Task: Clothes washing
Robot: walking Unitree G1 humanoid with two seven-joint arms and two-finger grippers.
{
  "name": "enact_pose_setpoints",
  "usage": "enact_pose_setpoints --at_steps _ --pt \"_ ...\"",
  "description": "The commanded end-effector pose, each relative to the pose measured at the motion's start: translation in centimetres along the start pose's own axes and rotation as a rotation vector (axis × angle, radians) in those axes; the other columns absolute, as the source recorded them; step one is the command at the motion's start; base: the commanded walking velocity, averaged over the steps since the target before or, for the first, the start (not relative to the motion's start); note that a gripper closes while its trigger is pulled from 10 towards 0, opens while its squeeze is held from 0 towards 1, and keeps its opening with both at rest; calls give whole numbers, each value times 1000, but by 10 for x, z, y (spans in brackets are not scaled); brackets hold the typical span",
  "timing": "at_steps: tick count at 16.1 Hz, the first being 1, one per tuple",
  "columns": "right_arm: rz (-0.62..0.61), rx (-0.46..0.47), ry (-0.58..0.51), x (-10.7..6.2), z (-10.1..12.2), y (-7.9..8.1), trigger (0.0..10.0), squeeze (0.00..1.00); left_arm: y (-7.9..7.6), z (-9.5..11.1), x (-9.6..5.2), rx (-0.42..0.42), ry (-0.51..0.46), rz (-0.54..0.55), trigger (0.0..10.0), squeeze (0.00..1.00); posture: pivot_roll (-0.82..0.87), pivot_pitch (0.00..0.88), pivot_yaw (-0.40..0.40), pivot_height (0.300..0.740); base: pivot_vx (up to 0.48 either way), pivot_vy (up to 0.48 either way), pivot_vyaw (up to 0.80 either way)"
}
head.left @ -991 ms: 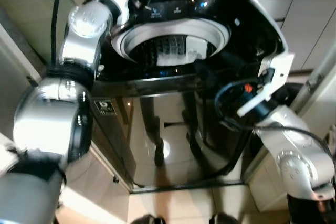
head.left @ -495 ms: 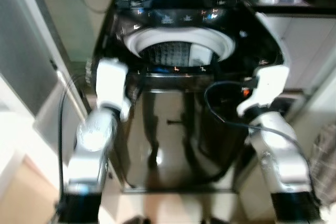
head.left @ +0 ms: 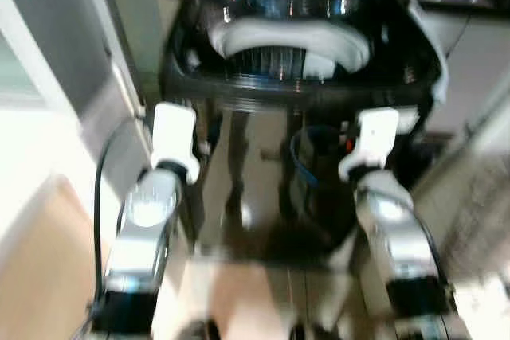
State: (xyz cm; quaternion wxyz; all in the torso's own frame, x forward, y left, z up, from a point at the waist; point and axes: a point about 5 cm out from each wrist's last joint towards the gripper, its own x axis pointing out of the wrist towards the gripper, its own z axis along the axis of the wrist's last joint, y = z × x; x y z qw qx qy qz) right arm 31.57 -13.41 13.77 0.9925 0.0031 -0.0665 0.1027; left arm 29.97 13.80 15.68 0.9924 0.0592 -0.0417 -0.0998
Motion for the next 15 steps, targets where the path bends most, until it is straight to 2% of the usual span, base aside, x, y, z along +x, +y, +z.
enact_pose_setpoints --at_steps 1,4,5,6,10,15 --pt "24 -17 -1 3 2 1 10000 0 -4 4 2 6 -27 -19 10000 0 -103 0 13 740 0 0 -663" --pt "30 -16 -1 3 -1 1 10000 0 -6 3 0 25 -30 -53 10000 0 -102 0 18 740 0 0 -608" --pt "32 -15 2 2 -2 1 10000 0 -7 2 -1 7 -26 -60 10000 0 -103 0 18 740 0 0 -606" --pt "34 -14 4 2 -3 0 10000 0 -6 1 -1 -19 -22 -65 10000 0 -103 0 18 740 0 480 -606" --pt "30 -15 9 1 -6 -2 10000 0 -8 0 -1 -5 -25 -84 10000 0 -103 0 18 740 0 453 -591" --pt "21 -18 16 0 -8 -4 10000 0 -8 -2 1 14 -19 -89 10000 0 -113 0 28 740 0 0 -574"
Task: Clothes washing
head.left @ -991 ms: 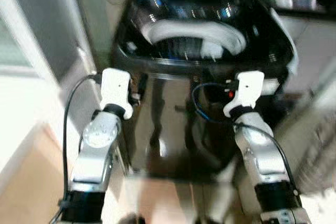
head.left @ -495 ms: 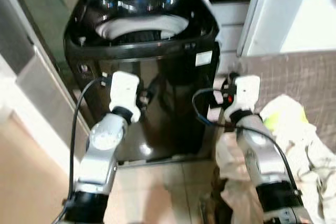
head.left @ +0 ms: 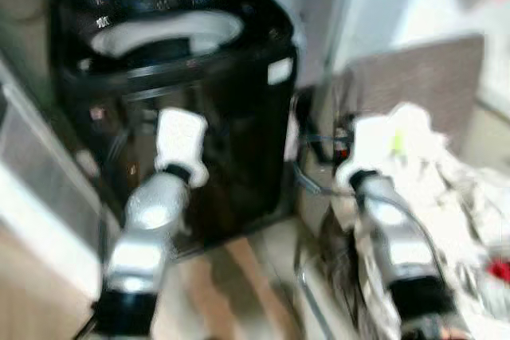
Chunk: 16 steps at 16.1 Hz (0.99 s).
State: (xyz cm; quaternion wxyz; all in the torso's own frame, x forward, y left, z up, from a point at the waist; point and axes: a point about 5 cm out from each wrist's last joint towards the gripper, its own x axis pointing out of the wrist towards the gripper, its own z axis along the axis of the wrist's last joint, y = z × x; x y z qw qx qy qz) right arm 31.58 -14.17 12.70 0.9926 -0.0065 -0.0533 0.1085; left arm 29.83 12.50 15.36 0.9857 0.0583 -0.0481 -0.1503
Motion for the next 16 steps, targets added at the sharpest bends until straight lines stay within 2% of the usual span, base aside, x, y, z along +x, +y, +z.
enact_pose_setpoints --at_steps 1,5,7,9,10,11,12,14,16 --pt "2 -2 -11 2 2 3 10000 0 5 0 0 27 5 3 10000 0 -115 0 31 740 0 0 -569" --pt "-49 -11 -26 -2 2 -3 10000 0 3 0 2 33 1 -16 10000 0 -125 0 40 740 0 0 -562" --pt "-219 20 -20 -11 -3 -26 10000 0 10 -11 0 52 42 -14 10000 0 -130 0 43 740 0 0 -513" --pt "-271 60 -14 -24 -8 -34 10000 0 39 -33 -11 -60 141 95 10000 0 -132 0 40 740 0 0 -513" --pt "-267 53 -18 -28 -9 -33 10000 0 49 -42 -16 -112 177 143 10000 0 -132 0 40 740 0 0 -519" --pt "-263 49 -20 -30 -10 -33 10000 0 53 -45 -18 -129 190 161 10000 0 -132 0 40 740 0 0 -519" --pt "-262 48 -19 -33 -13 -31 10000 0 56 -49 -20 -106 203 154 10000 0 -132 0 47 740 0 0 -519" --pt "-262 61 -10 -36 -17 -29 10000 0 48 -47 -14 -24 185 66 10000 0 -132 0 47 740 0 0 -516" --pt "-248 60 -16 -33 -15 -28 10000 0 44 -41 -10 -1 149 25 10000 0 -139 0 38 740 0 0 -516"
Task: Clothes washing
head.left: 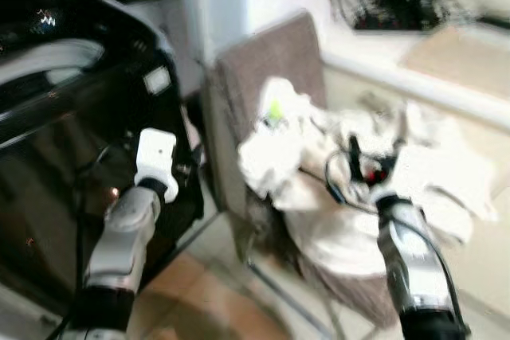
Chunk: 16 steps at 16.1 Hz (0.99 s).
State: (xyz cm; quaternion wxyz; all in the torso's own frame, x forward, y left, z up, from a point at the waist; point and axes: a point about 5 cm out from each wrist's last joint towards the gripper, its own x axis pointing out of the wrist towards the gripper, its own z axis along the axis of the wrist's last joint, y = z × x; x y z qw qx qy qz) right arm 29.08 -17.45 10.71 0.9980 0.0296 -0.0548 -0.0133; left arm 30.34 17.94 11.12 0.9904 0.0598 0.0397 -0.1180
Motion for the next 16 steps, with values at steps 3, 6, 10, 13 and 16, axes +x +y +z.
enact_pose_setpoints --at_steps 3,6,10,13,16 --pt "20 -10 -11 3 4 1 10000 0 -4 9 4 39 -45 -41 10000 0 -136 0 36 740 0 0 -525" --pt "35 -47 0 9 3 5 10000 0 -2 12 6 71 -55 -16 10000 0 -132 0 35 740 0 0 -177" --pt "-17 -52 -28 16 11 1 10000 0 -5 15 5 66 -72 -42 10000 0 -131 0 43 740 0 0 0" --pt "-7 -32 18 19 5 4 10000 0 -4 16 5 72 -77 -41 10000 0 -131 7 43 740 0 0 -496" --pt "17 -37 6 23 9 9 10000 0 -3 20 8 69 -86 -40 10000 0 -144 7 44 740 0 0 -733"
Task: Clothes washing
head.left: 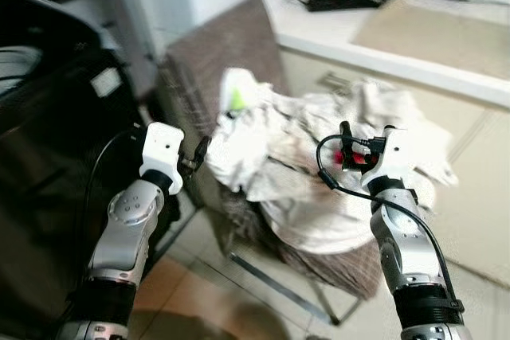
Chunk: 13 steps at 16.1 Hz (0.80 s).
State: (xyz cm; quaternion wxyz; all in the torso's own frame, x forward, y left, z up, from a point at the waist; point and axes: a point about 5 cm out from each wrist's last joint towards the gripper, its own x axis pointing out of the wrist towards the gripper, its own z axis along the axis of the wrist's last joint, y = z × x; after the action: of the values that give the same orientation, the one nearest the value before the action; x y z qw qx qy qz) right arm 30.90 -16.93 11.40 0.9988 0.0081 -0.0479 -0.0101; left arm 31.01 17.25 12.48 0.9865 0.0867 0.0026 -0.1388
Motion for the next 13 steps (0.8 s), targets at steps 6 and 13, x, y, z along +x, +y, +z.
enact_pose_setpoints --at_steps 6,13 --pt "-12 -40 -31 5 8 -2 10000 0 2 10 11 -72 -55 47 10000 1000 -177 4 41 740 0 0 -308" --pt "-16 -22 6 9 2 -2 10000 0 8 14 10 -13 -53 60 10000 0 -145 35 22 740 0 0 -324"
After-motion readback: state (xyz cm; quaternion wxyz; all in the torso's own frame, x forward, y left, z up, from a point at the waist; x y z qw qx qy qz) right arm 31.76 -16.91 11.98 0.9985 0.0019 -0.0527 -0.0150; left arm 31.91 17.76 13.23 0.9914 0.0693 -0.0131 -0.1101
